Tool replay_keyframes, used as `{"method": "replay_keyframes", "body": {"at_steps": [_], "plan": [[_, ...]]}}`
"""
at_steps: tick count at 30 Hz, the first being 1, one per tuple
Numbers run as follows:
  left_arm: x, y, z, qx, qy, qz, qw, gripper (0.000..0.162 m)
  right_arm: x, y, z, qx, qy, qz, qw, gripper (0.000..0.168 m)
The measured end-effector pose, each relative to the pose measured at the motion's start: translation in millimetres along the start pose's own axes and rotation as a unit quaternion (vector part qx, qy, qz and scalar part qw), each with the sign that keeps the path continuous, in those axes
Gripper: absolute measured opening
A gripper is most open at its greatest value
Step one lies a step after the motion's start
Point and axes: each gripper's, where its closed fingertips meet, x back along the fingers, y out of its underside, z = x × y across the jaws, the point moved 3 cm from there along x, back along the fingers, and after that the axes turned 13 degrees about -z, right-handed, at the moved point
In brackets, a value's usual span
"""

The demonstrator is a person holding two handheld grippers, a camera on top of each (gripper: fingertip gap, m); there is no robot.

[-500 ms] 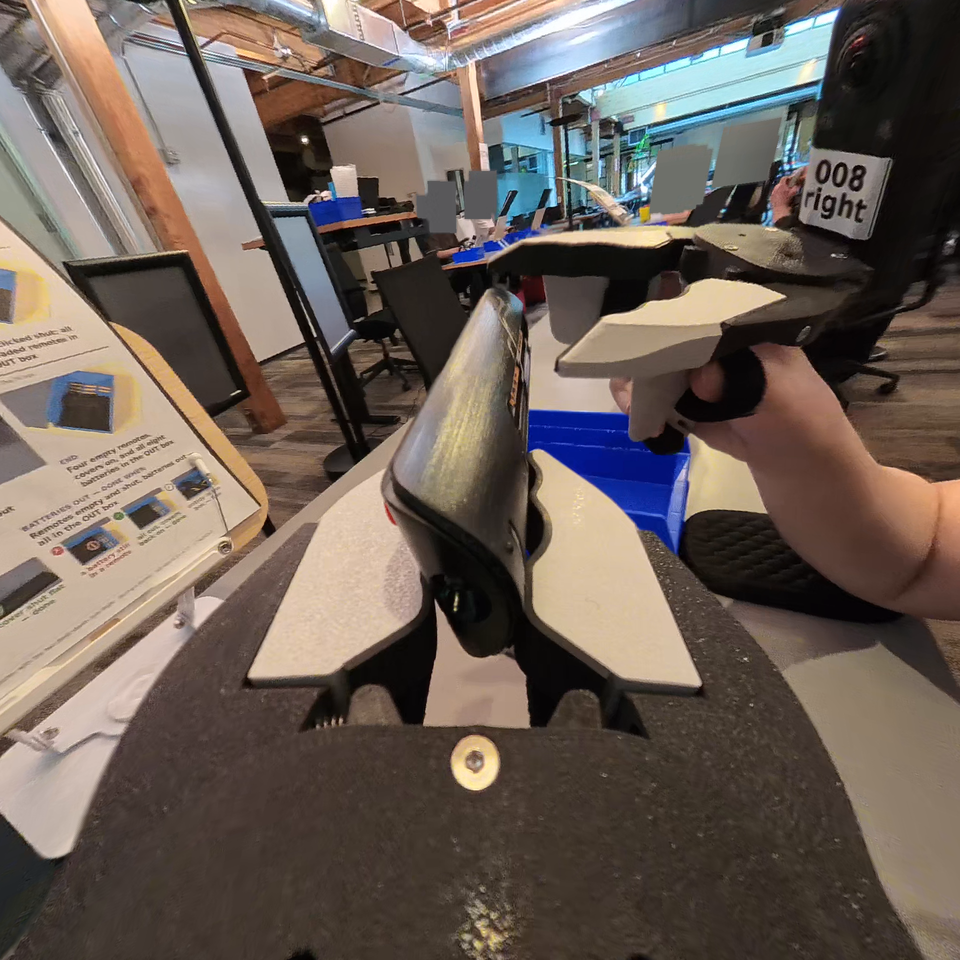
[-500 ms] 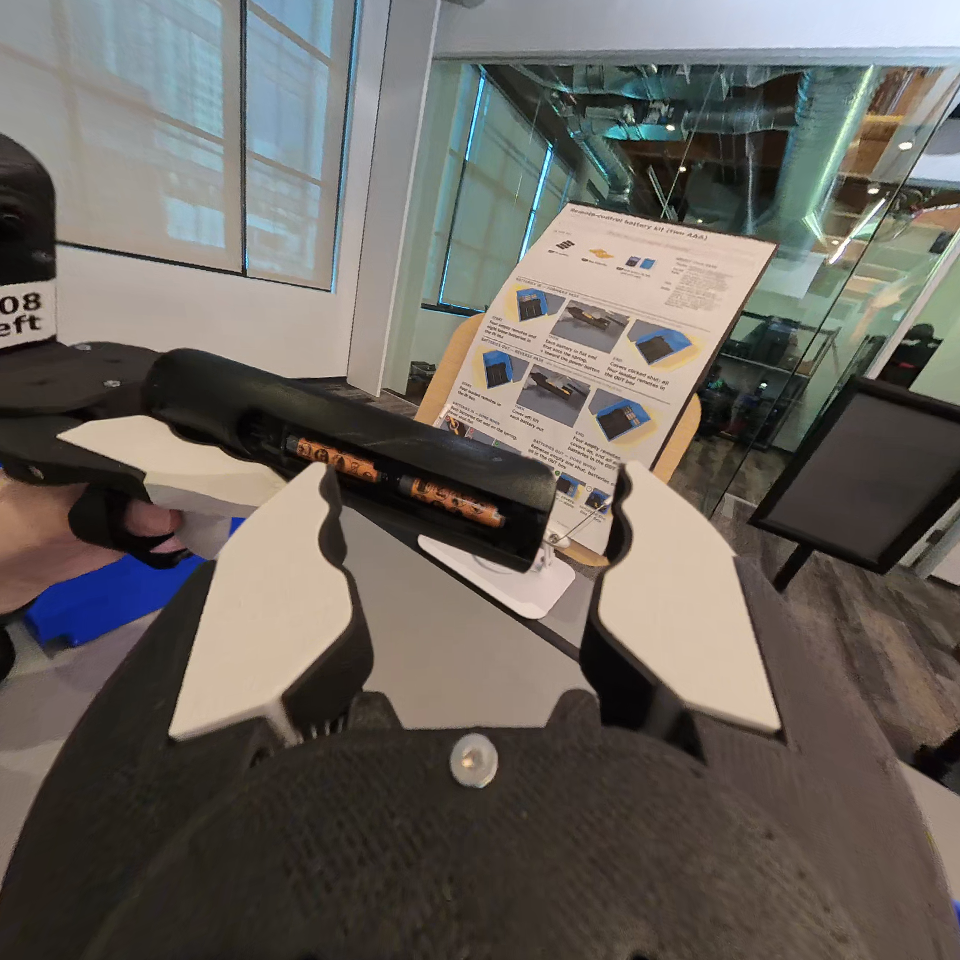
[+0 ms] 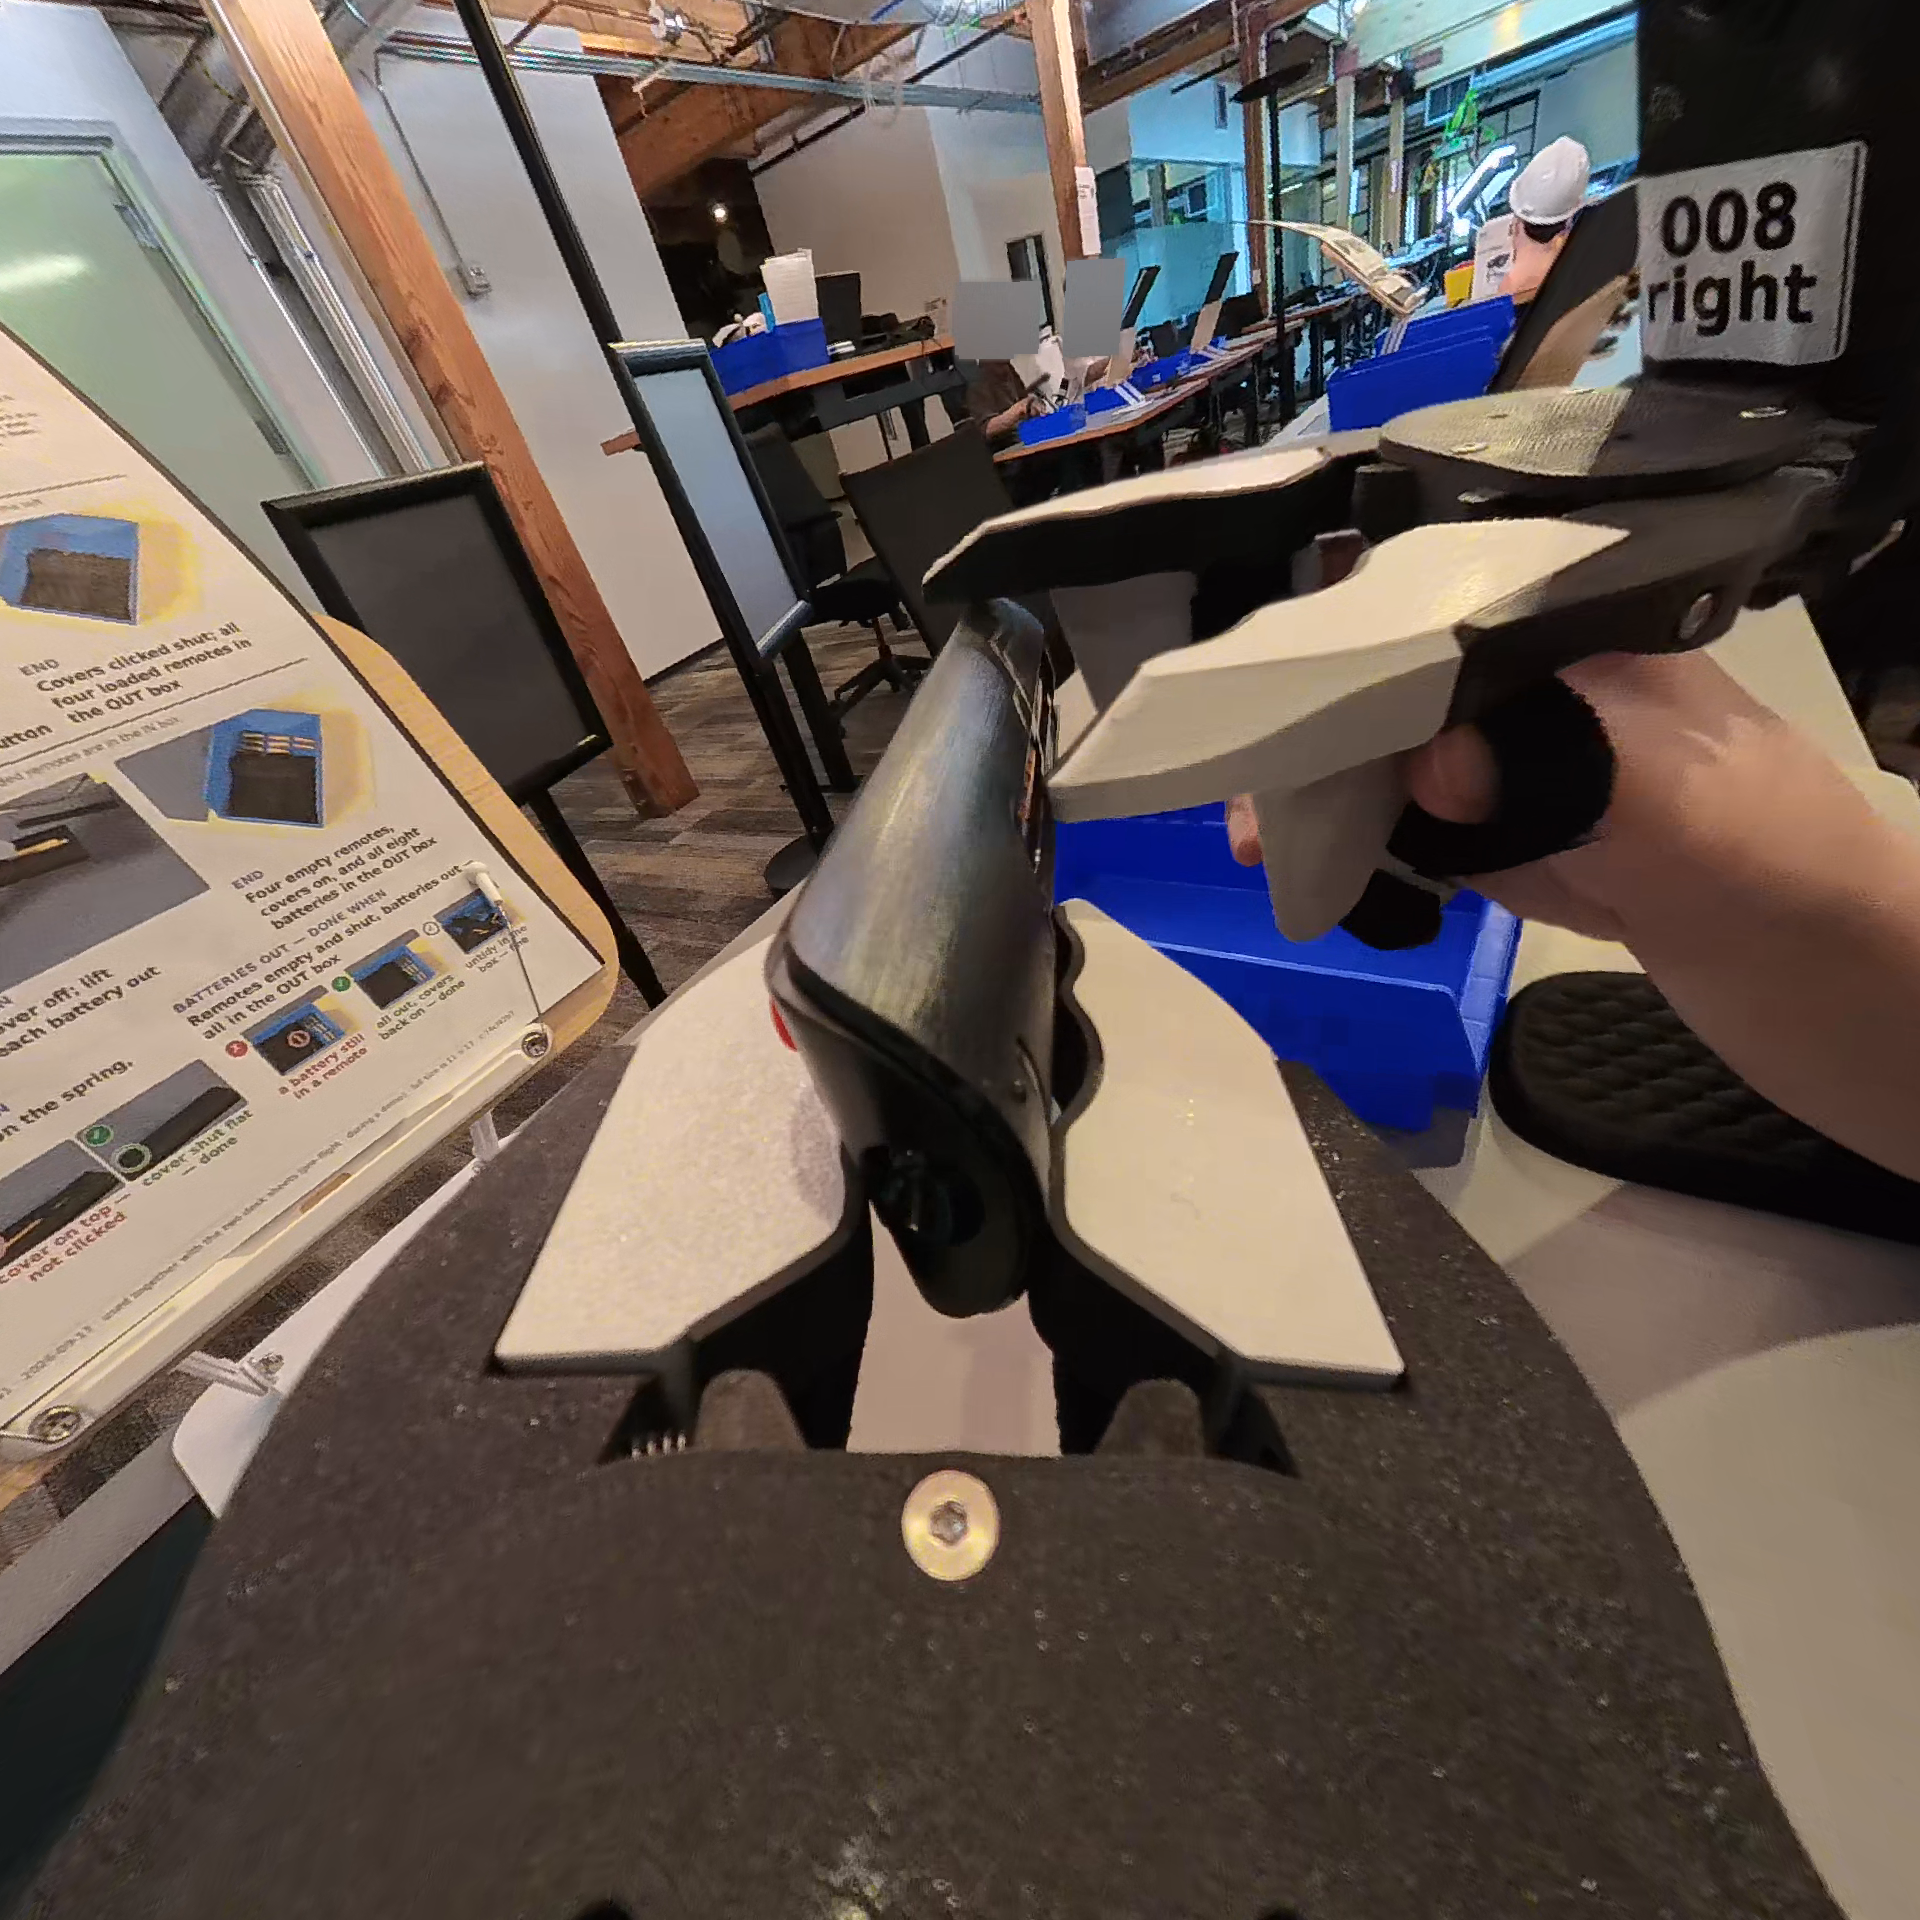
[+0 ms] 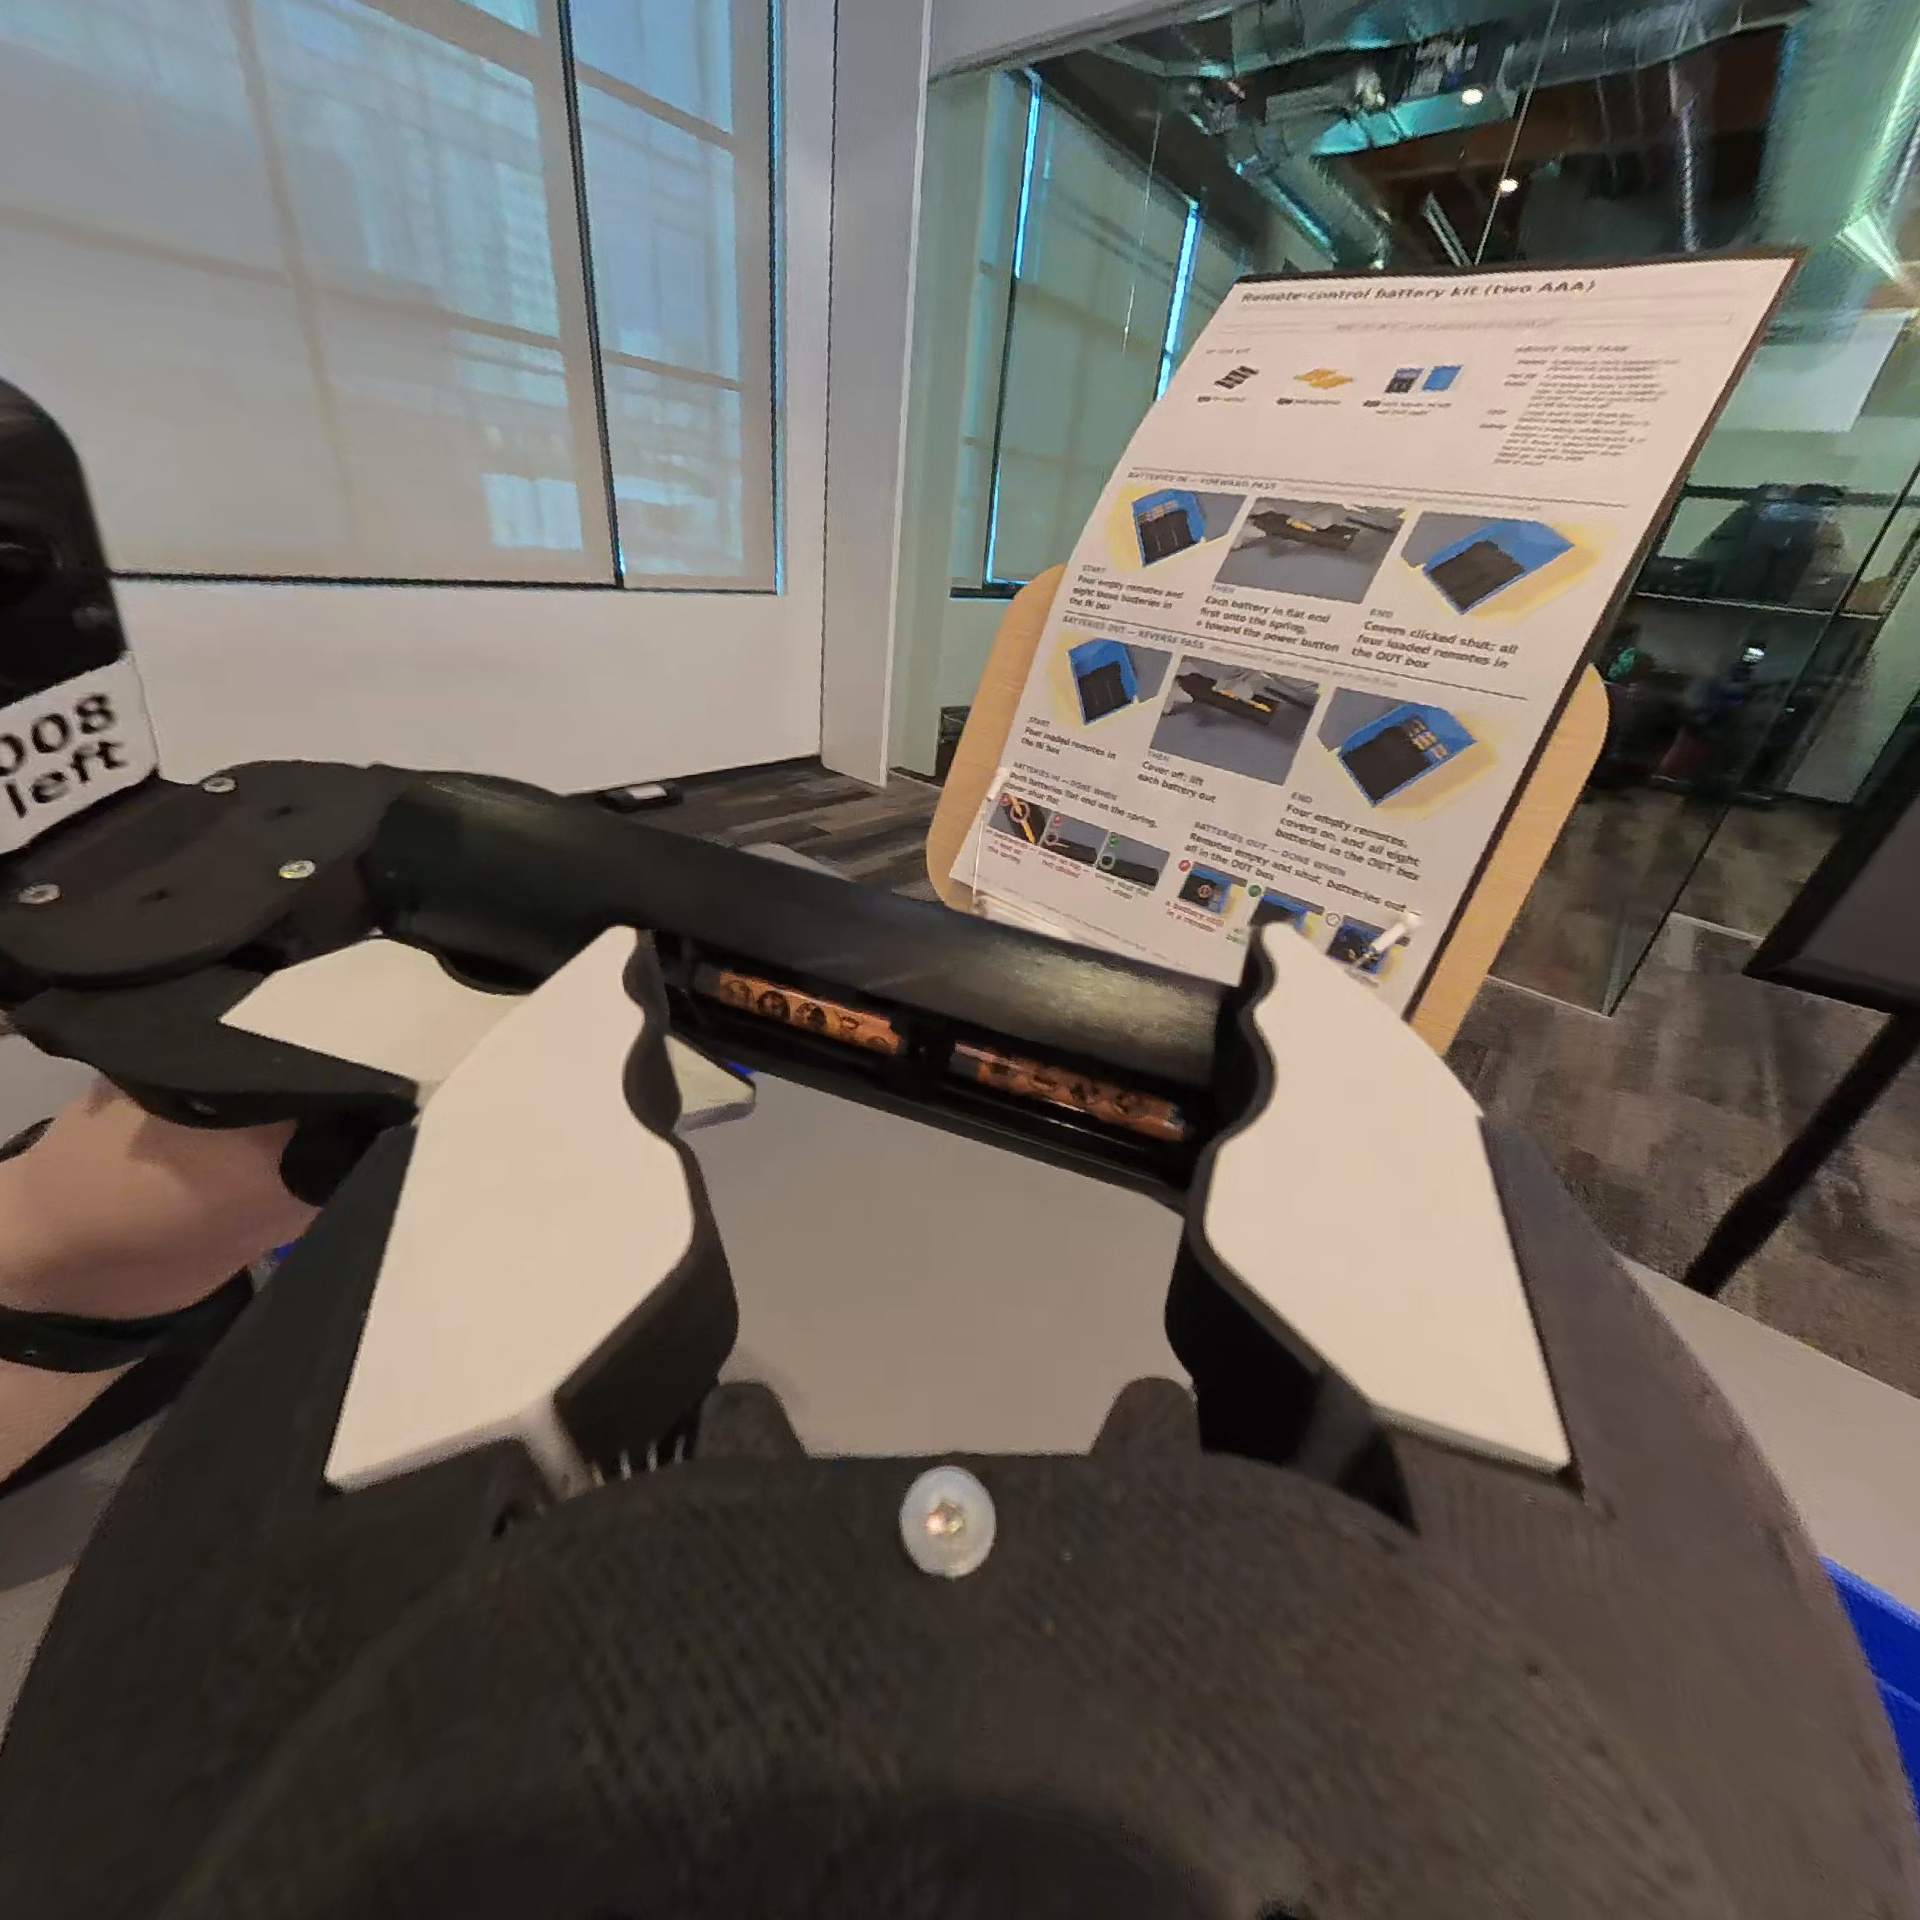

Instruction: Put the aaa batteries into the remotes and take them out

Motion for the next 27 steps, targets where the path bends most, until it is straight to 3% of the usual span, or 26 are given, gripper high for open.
{"method": "replay_keyframes", "body": {"at_steps": [8, 14, 21, 27], "plan": [[8.3, -5.2, -8.4, 0.011, -0.022, 0.021, 0.999, 0.032, 2.5, 0.4, 10.0, -0.009, 0.016, -0.013, 1.000, 0.106], [6.0, -4.7, -6.0, 0.014, -0.017, 0.024, 0.999, 0.033, 0.3, 0.4, 3.0, 0.038, 0.051, -0.005, 0.998, 0.105], [2.7, -1.4, -7.1, 0.024, -0.022, 0.017, 0.999, 0.033, -3.4, 2.2, 3.5, -0.021, 0.013, 0.018, 1.000, 0.112], [0.1, -0.9, -3.2, 0.033, -0.013, 0.017, 0.999, 0.033, -0.5, -0.8, 5.1, -0.005, 0.038, 0.042, 0.998, 0.111]]}}
